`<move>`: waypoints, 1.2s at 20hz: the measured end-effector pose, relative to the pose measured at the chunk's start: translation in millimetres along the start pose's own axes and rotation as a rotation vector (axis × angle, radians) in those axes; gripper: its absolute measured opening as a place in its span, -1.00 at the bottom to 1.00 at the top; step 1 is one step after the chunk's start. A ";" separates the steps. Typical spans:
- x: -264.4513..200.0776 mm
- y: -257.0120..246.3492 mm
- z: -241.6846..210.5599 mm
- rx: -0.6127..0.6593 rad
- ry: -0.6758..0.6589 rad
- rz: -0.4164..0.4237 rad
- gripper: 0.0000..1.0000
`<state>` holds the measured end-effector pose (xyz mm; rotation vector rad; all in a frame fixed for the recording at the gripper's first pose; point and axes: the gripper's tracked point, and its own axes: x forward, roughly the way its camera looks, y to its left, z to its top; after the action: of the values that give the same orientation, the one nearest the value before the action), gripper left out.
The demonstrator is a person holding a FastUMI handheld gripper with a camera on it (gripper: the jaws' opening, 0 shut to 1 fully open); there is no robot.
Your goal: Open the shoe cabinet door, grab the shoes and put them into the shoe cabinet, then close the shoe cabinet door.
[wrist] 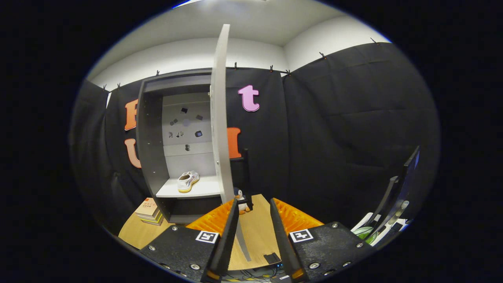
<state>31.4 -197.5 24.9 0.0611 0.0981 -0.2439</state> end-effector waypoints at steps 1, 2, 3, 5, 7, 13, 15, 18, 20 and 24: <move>7.2 -1.6 -3.5 0.003 0.014 0.011 0.05; 14.6 -4.0 -7.5 -0.007 0.029 0.016 0.07; 23.8 -5.7 -9.6 -0.023 0.032 0.021 0.09; 38.8 1.9 -8.8 -0.034 0.043 0.047 0.11; 46.4 9.9 -6.2 -0.038 0.051 0.074 0.14; 50.6 11.9 -2.3 -0.055 0.036 0.092 0.13; 48.9 15.2 -1.3 -0.061 0.026 0.100 0.12; 47.6 20.7 -1.0 -0.062 0.007 0.104 0.08; 44.4 28.7 -3.0 -0.047 0.006 0.124 0.08; 38.6 50.0 -5.5 -0.048 0.000 0.172 0.08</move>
<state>80.3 -157.9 17.9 0.0216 0.0984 -0.0696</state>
